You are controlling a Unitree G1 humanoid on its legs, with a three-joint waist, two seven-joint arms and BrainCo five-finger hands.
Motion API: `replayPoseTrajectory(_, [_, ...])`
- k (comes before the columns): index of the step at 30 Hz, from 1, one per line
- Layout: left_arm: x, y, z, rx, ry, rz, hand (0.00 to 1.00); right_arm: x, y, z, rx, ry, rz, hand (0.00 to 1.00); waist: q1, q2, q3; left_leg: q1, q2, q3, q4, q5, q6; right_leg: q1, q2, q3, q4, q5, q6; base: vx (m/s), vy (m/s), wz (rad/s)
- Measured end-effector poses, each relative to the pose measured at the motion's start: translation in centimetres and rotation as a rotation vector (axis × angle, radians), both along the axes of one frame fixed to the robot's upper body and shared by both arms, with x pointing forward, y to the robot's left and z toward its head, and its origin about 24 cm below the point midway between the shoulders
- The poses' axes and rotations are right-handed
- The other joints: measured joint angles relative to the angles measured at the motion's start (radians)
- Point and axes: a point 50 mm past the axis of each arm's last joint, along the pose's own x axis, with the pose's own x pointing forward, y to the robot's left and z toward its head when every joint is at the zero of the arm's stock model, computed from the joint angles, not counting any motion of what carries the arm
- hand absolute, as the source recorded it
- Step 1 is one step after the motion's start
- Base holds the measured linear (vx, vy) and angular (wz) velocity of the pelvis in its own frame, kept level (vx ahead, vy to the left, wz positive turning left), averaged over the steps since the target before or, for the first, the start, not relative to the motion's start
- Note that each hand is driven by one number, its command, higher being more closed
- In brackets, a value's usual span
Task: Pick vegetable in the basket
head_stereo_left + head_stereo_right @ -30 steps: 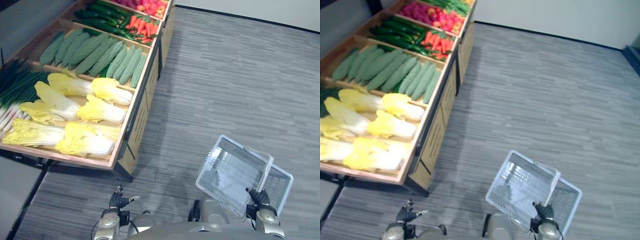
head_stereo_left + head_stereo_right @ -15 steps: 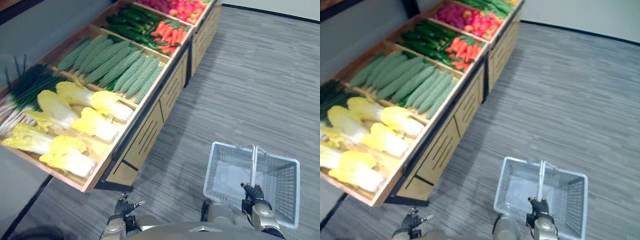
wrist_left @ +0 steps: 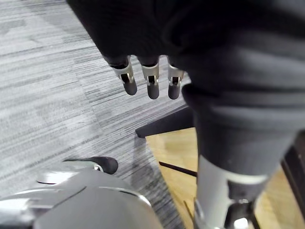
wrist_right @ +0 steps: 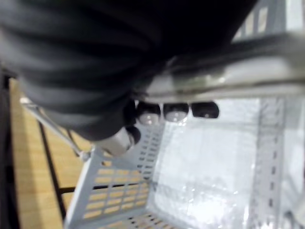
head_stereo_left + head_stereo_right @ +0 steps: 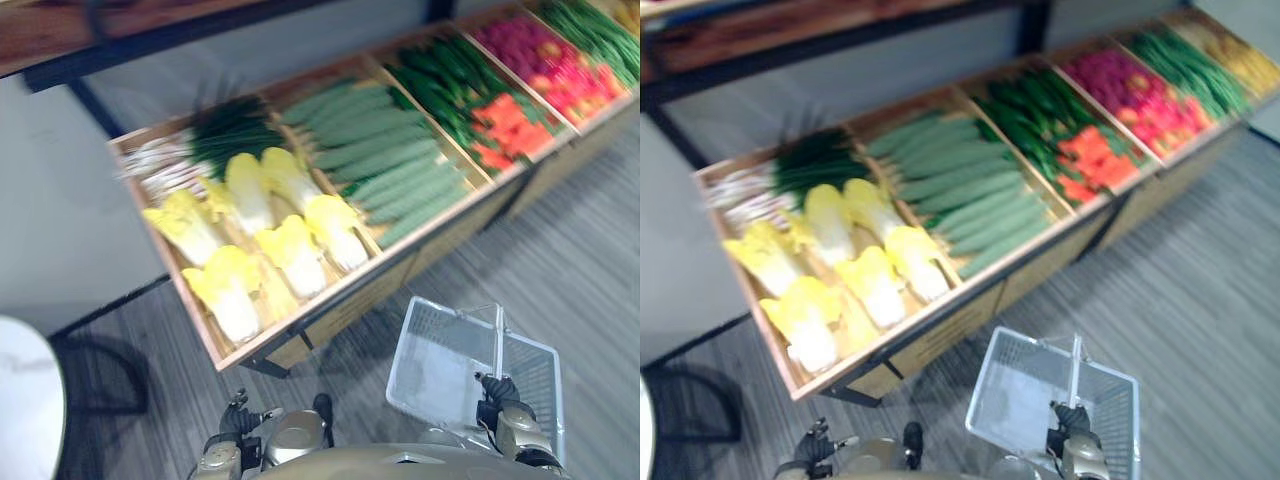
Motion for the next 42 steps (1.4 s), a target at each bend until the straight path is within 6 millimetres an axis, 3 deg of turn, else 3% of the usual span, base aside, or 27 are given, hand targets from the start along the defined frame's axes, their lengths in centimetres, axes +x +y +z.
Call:
replayPoseTrajectory(1, [-0.1,0.2,0.0,0.001,-0.004,0.020,0.00,-0.9,-0.3,-0.2,0.012,0.010,-0.059,1.00,0.001,-0.011,-0.007,-0.010,-0.004,-0.047,-0.005,-0.001,-0.024,-0.011,0.022,0.131,-0.096,0.011,0.013,0.03,-0.344,1.24])
replayPoseTrajectory(2, [-0.3,0.9,0.1,0.017,0.000,0.030,0.00,-1.5,-0.1,-0.5,0.022,0.026,-0.085,1.00,0.001,-0.037,-0.020,-0.016,-0.018,-0.071,-0.016,-0.008,-0.044,-0.013,0.014,0.191,-0.164,0.076,0.018,0.00,-0.462,1.21])
replayPoseTrajectory(3, [-0.7,1.9,0.3,0.045,0.006,0.052,0.00,-2.4,0.2,-0.8,0.029,0.039,-0.115,1.00,0.002,-0.084,-0.038,-0.016,-0.022,-0.075,-0.039,-0.005,-0.065,-0.001,-0.007,0.191,-0.207,0.038,0.013,0.01,-0.426,0.71])
replayPoseTrajectory(4, [-1.1,1.8,0.2,0.044,0.017,0.071,0.00,-2.5,0.1,-0.9,0.032,0.051,-0.112,1.00,0.006,-0.079,-0.049,-0.014,-0.009,-0.077,-0.052,0.004,-0.080,0.003,0.001,0.175,-0.219,0.029,0.001,0.00,-0.505,0.73])
replayPoseTrajectory(5, [-1.4,1.0,-0.1,0.019,0.025,0.092,0.00,-3.1,-0.8,-0.8,0.004,0.062,-0.119,1.00,-0.001,-0.034,-0.061,-0.030,0.050,-0.069,-0.078,0.038,-0.104,0.010,0.042,0.105,-0.257,0.044,-0.023,0.00,-0.323,0.64])
replayPoseTrajectory(7, [-0.9,0.5,-0.1,0.005,0.012,0.094,0.00,-3.6,-1.7,-0.6,-0.018,0.073,-0.122,1.00,-0.007,0.008,-0.062,-0.050,0.081,-0.076,-0.098,0.082,-0.125,0.032,0.070,0.045,-0.291,0.058,-0.042,0.01,-0.218,0.98])
replayPoseTrajectory(9, [0.6,0.9,0.4,0.007,-0.045,0.139,0.00,-5.2,-1.8,-1.0,-0.013,0.108,-0.158,1.00,-0.029,0.014,-0.064,-0.077,0.094,0.081,-0.127,0.150,-0.101,0.049,0.070,-0.044,-0.324,0.069,-0.058,-0.02,-0.112,1.15])
replayPoseTrajectory(11, [1.0,1.7,0.9,0.032,-0.082,0.210,0.00,-5.4,-1.7,-1.0,-0.015,0.116,-0.156,1.00,-0.031,0.010,-0.061,-0.078,0.123,0.319,-0.104,0.140,-0.081,0.043,0.065,-0.063,-0.325,0.073,-0.065,0.04,-0.054,0.41])
replayPoseTrajectory(12, [1.3,2.1,1.2,0.038,-0.103,0.245,0.00,-5.5,-1.7,-1.0,-0.017,0.118,-0.157,1.00,-0.033,0.008,-0.060,-0.079,0.133,0.379,-0.082,0.137,-0.086,0.042,0.059,-0.066,-0.322,0.074,-0.066,0.07,-0.007,0.08])
replayPoseTrajectory(14, [2.3,2.9,2.2,0.068,-0.170,0.296,0.00,-5.6,-1.6,-1.0,-0.024,0.123,-0.145,1.00,-0.034,0.005,-0.055,-0.102,0.121,0.401,-0.011,0.119,-0.073,0.047,0.038,-0.071,-0.311,0.076,-0.060,0.03,0.028,0.03])
replayPoseTrajectory(15, [3.4,3.3,3.2,0.086,-0.244,0.334,0.00,-5.5,-1.6,-1.0,-0.029,0.121,-0.136,1.00,-0.037,0.004,-0.051,-0.101,0.105,0.393,-0.021,0.138,-0.064,0.059,0.037,-0.077,-0.323,0.082,-0.053,-0.04,0.050,0.41])
replayPoseTrajectory(17, [7.5,2.9,6.0,0.107,-0.430,0.331,0.00,-6.5,-1.1,-1.3,-0.018,0.144,-0.143,1.00,-0.054,0.018,-0.051,-0.071,0.080,0.340,-0.187,0.231,-0.072,0.063,0.029,-0.145,-0.364,0.106,-0.053,-0.08,0.065,0.68])
replayPoseTrajectory(19, [10.0,2.6,8.2,0.115,-0.548,0.331,0.00,-6.2,-1.1,-1.1,-0.020,0.126,-0.156,1.00,-0.062,0.038,-0.024,-0.064,0.080,0.325,-0.191,0.207,-0.069,0.087,0.035,-0.171,-0.369,0.113,-0.044,-0.11,0.058,0.41])
replayPoseTrajectory(21, [11.7,3.1,10.9,0.176,-0.666,0.353,0.00,-6.6,-1.0,-1.0,-0.040,0.125,-0.156,1.00,-0.078,0.050,-0.038,-0.064,0.070,0.311,-0.191,0.203,-0.063,0.109,0.034,-0.195,-0.387,0.115,-0.039,-0.08,0.020,0.32])
replayPoseTrajectory(24, [13.9,3.6,15.0,0.243,-0.847,0.354,0.00,-7.0,-0.8,-1.0,-0.040,0.128,-0.157,1.00,-0.089,0.057,-0.036,-0.069,0.062,0.319,-0.191,0.202,-0.062,0.132,0.033,-0.220,-0.408,0.114,-0.036,-0.04,0.041,0.32])
replayPoseTrajectory(25, [14.8,3.7,17.4,0.302,-0.945,0.312,0.00,-7.4,-0.7,-1.1,-0.040,0.138,-0.159,1.00,-0.087,0.056,-0.038,-0.066,0.062,0.324,-0.191,0.202,-0.062,0.137,0.032,-0.218,-0.414,0.114,-0.036,0.00,0.013,0.09])
replayPoseTrajectory(26, [15.1,3.6,18.3,0.324,-0.980,0.290,0.00,-7.4,-0.7,-1.1,-0.041,0.138,-0.159,1.00,-0.088,0.056,-0.039,-0.066,0.062,0.325,-0.191,0.203,-0.062,0.138,0.032,-0.217,-0.416,0.115,-0.036,0.00,0.000,0.00])
replayPoseTrajectory(28, [16.6,2.6,21.6,0.418,-1.100,0.160,0.00,-7.8,-0.6,-1.2,-0.040,0.149,-0.157,1.00,-0.088,0.052,-0.040,-0.066,0.062,0.327,-0.192,0.204,-0.060,0.142,0.030,-0.216,-0.425,0.122,-0.037,0.05,-0.003,0.00])
replayPoseTrajectory(31, [18.3,-0.8,23.0,0.522,-1.151,-0.105,0.00,-7.9,-0.4,-1.3,-0.043,0.159,-0.128,1.00,-0.093,0.047,-0.044,-0.062,0.062,0.344,-0.192,0.206,-0.060,0.148,0.029,-0.208,-0.439,0.130,-0.026,0.08,-0.017,-0.07])
replayPoseTrajectory(35, [19.3,-5.6,22.6,0.566,-1.156,-0.399,0.00,-7.3,0.5,-1.4,-0.032,0.156,-0.081,1.00,-0.099,0.025,-0.048,-0.045,0.064,0.379,-0.191,0.204,-0.058,0.147,0.032,-0.170,-0.447,0.131,-0.030,0.10,-0.027,-0.27])
replayPoseTrajectory(42, [21.7,-8.2,21.5,0.672,-1.057,-0.623,0.00,-5.5,1.4,-1.4,-0.036,0.139,0.001,1.00,-0.141,0.031,-0.046,-0.029,0.095,0.460,-0.191,0.198,-0.067,0.113,0.054,-0.102,-0.434,0.123,-0.045,0.06,-0.049,-0.33])
